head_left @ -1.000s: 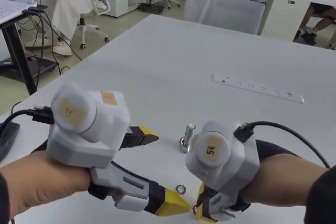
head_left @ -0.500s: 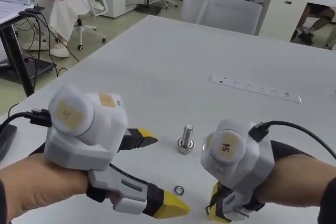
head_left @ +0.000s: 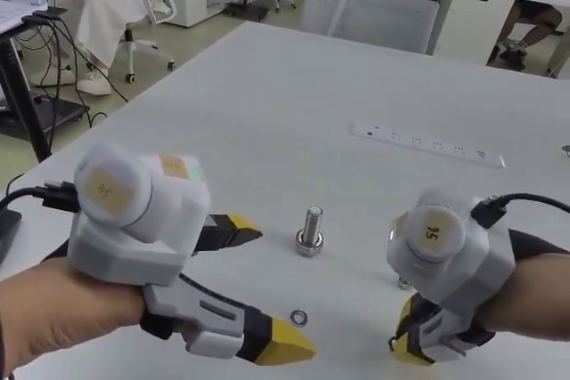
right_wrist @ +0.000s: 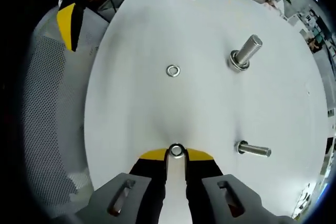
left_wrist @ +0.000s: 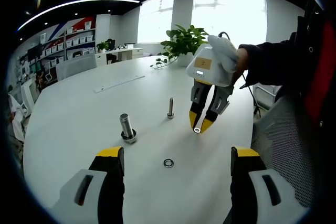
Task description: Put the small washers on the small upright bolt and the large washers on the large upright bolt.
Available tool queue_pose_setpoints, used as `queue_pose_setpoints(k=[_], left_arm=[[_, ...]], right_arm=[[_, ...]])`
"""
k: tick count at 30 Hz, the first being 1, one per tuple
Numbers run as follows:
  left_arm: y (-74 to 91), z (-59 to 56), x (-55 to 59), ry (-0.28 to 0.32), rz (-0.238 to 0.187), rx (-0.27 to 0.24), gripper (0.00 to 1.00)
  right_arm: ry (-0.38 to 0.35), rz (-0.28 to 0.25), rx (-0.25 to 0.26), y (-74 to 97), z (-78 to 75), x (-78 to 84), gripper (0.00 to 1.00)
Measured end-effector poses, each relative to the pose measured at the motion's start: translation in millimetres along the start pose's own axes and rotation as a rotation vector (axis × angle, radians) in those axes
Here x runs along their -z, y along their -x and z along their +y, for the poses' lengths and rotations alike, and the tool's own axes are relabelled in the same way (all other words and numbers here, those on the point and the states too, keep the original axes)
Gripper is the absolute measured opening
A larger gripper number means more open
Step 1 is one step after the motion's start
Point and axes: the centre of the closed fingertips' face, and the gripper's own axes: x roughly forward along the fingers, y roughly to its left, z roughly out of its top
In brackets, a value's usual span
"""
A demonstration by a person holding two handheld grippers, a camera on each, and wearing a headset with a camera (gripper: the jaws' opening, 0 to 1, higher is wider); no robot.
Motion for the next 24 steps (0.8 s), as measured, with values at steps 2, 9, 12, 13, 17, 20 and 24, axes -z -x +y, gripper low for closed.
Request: queue_pose_setpoints(k=[2, 9, 12, 13, 17, 20, 24], left_arm=[[0.0, 0.0, 0.2, 0.001, 0.000, 0.000, 0.83], [0.2, 0.1, 0.6, 0.001, 0.002, 0.000, 0.83], [-0.1, -0.1, 0.9, 0.000, 0.005, 0.000, 0.83], [-0.2, -0.2, 0.8, 0.001, 0.004, 0.001, 0.83], [-0.4, -0.2, 1.1, 0.001, 0.006, 0.001, 0.83], [-0.9, -0.3, 1.3, 0.001, 0.007, 0.001, 0.83], [-1.7, -0.4, 1.9, 0.001, 0.011, 0.002, 0.83]], right_arm=[[-0.012, 0.003, 0.005, 2.6, -2.4, 5.0, 0.14], [-0.059, 0.009, 0.026, 10.2, -14.0, 22.3, 0.14], [-0.075, 0.006, 0.033, 13.1, -17.4, 26.3, 0.14], [-0.082, 0.006, 0.035, 14.3, -19.3, 28.5, 0.14], [-0.095, 0.012, 0.044, 17.6, -23.5, 35.9, 0.14], [-0.105, 0.012, 0.048, 20.0, -25.7, 39.2, 0.14], [-0.116, 0.013, 0.052, 22.1, -28.3, 43.5, 0.14]])
